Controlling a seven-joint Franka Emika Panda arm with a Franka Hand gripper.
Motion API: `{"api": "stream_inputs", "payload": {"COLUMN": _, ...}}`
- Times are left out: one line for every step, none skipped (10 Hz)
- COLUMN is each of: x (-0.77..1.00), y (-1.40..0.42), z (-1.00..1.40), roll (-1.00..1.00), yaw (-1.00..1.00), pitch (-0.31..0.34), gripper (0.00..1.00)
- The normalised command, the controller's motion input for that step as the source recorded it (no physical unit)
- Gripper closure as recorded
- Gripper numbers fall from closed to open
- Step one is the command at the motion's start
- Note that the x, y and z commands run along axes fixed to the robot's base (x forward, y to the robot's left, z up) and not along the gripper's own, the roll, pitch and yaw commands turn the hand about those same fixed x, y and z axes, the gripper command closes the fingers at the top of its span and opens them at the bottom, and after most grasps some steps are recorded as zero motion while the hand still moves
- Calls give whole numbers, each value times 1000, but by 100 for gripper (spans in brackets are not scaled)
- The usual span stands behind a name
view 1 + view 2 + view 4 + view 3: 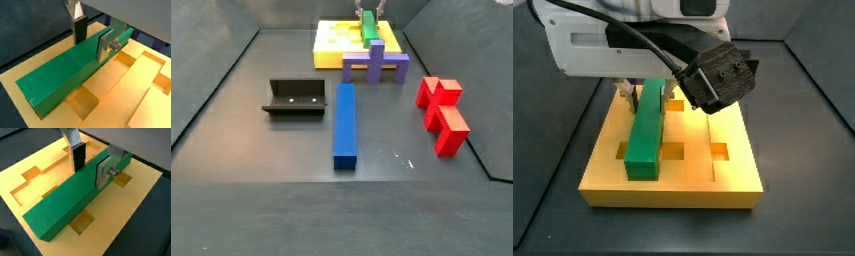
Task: Pick up the green object. Move up. Move to above the board. Insert the green object.
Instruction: Insert the green object.
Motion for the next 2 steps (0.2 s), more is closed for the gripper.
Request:
{"api": "stream_inputs", "payload": {"x": 0, "y": 0, "z": 0, "roll": 0, "yaw": 0, "pitch": 9, "gripper": 100}}
{"api": "stream_inputs", "payload": {"x": 0, "y": 0, "z": 0, "roll": 0, "yaw": 0, "pitch": 0, "gripper": 100}}
